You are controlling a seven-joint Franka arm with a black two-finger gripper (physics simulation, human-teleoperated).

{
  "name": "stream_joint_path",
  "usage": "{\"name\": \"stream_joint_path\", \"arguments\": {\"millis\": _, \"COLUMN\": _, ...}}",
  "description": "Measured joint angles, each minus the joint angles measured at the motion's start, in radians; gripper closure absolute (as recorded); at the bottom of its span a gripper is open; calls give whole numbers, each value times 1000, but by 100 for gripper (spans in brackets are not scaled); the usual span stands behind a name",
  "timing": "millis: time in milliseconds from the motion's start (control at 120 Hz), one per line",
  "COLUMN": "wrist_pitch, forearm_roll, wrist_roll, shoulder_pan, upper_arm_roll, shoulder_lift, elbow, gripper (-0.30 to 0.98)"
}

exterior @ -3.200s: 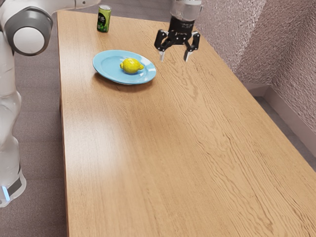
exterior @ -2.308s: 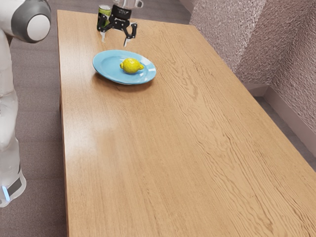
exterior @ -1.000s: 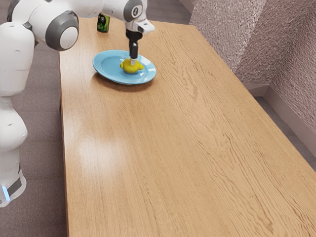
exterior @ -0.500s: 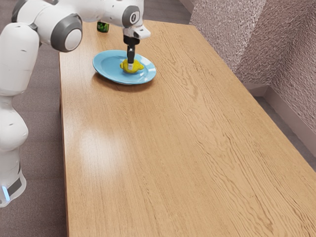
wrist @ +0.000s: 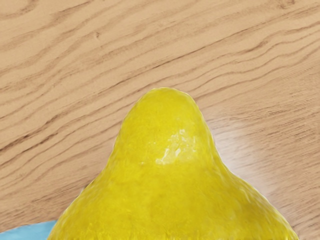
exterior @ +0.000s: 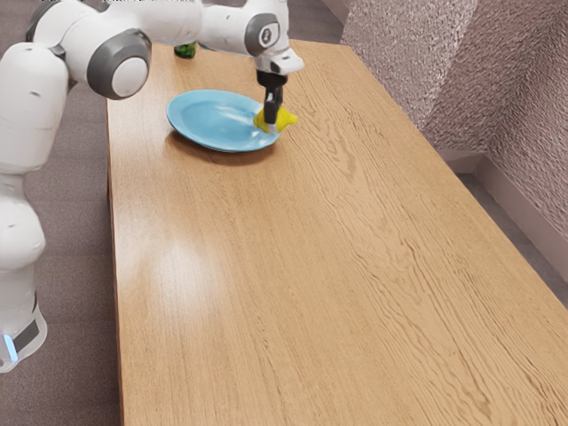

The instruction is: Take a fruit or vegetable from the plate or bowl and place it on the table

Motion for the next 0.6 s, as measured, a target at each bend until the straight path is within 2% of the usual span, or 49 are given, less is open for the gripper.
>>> {"name": "stream_joint_path", "arguments": {"millis": 150, "wrist_pitch": 23, "forearm_roll": -10, "wrist_roll": -7, "shoulder_pan": -93, "upper_arm_roll": -41, "shoulder_lift": 9, "elbow": 59, "gripper": 34}}
{"name": "stream_joint_path", "arguments": {"millis": 250, "wrist_pitch": 42, "forearm_roll": -13, "wrist_roll": -16, "shoulder_pan": -115, "upper_arm_roll": -89, "shoulder_lift": 18, "elbow": 94, "gripper": 34}}
{"name": "stream_joint_path", "arguments": {"millis": 300, "wrist_pitch": 46, "forearm_roll": -21, "wrist_roll": -19, "shoulder_pan": -117, "upper_arm_roll": -102, "shoulder_lift": 16, "elbow": 99, "gripper": 22}}
{"name": "stream_joint_path", "arguments": {"millis": 350, "wrist_pitch": 49, "forearm_roll": -35, "wrist_roll": -21, "shoulder_pan": -117, "upper_arm_roll": -108, "shoulder_lift": 5, "elbow": 101, "gripper": 15}}
{"name": "stream_joint_path", "arguments": {"millis": 483, "wrist_pitch": 73, "forearm_roll": -59, "wrist_roll": -28, "shoulder_pan": -150, "upper_arm_roll": -123, "shoulder_lift": -71, "elbow": 92, "gripper": 6}}
{"name": "stream_joint_path", "arguments": {"millis": 550, "wrist_pitch": 106, "forearm_roll": -117, "wrist_roll": -86, "shoulder_pan": -192, "upper_arm_roll": -153, "shoulder_lift": -170, "elbow": 68, "gripper": 4}}
{"name": "stream_joint_path", "arguments": {"millis": 600, "wrist_pitch": 98, "forearm_roll": -68, "wrist_roll": -247, "shoulder_pan": -206, "upper_arm_roll": -161, "shoulder_lift": -242, "elbow": 28, "gripper": 3}}
